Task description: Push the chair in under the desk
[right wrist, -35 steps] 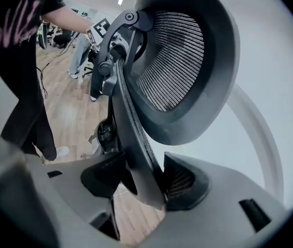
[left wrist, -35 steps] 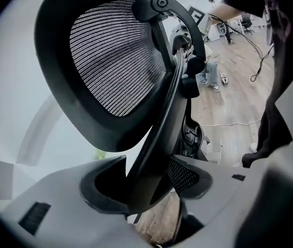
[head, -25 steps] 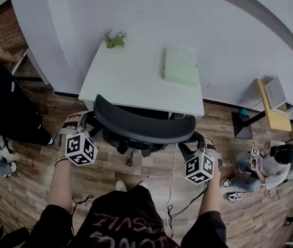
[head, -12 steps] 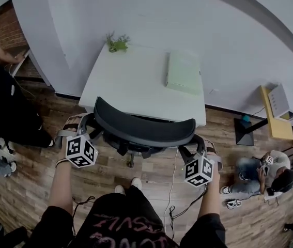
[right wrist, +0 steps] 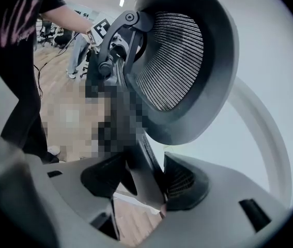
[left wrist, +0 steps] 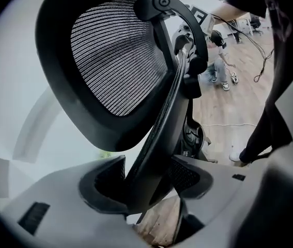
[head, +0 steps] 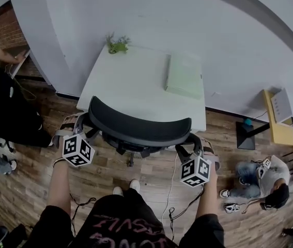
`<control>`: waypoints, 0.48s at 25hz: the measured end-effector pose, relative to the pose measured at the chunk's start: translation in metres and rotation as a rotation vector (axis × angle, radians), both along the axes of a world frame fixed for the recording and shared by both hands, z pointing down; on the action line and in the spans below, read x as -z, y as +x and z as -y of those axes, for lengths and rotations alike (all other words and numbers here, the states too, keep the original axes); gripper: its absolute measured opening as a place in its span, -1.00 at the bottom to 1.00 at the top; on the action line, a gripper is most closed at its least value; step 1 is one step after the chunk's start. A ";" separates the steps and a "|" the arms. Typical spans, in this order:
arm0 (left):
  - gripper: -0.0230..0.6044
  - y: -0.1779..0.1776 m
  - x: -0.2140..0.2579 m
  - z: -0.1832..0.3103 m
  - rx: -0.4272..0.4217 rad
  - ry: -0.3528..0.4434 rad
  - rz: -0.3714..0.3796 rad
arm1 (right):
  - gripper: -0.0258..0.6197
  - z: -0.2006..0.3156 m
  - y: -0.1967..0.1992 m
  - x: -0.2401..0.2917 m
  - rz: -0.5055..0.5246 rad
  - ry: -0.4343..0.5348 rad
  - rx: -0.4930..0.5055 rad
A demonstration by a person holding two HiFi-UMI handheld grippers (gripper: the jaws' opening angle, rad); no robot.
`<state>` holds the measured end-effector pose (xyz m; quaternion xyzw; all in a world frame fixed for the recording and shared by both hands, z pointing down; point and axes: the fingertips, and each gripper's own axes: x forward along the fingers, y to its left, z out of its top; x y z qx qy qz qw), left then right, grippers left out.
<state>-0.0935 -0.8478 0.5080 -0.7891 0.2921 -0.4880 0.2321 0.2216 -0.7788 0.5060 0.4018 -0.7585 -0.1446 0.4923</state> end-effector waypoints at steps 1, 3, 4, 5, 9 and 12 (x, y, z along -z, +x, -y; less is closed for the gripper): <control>-0.08 0.000 0.000 0.001 0.003 -0.001 0.001 | -0.18 0.001 0.000 0.000 0.001 0.000 0.003; -0.08 0.001 0.000 0.002 0.010 -0.003 0.006 | -0.18 0.003 0.001 0.000 0.002 -0.003 0.009; -0.08 0.002 0.000 0.002 0.014 -0.003 0.007 | -0.18 0.002 0.002 0.000 0.001 -0.005 0.012; -0.08 0.002 0.000 0.002 0.018 -0.004 0.008 | -0.18 0.002 0.002 0.000 0.001 -0.006 0.015; -0.07 0.001 -0.002 0.001 0.034 -0.003 0.009 | -0.18 0.001 0.001 -0.001 0.008 0.009 0.027; -0.06 0.001 -0.002 0.001 0.047 -0.004 0.005 | -0.18 0.002 0.000 0.000 0.016 0.028 0.036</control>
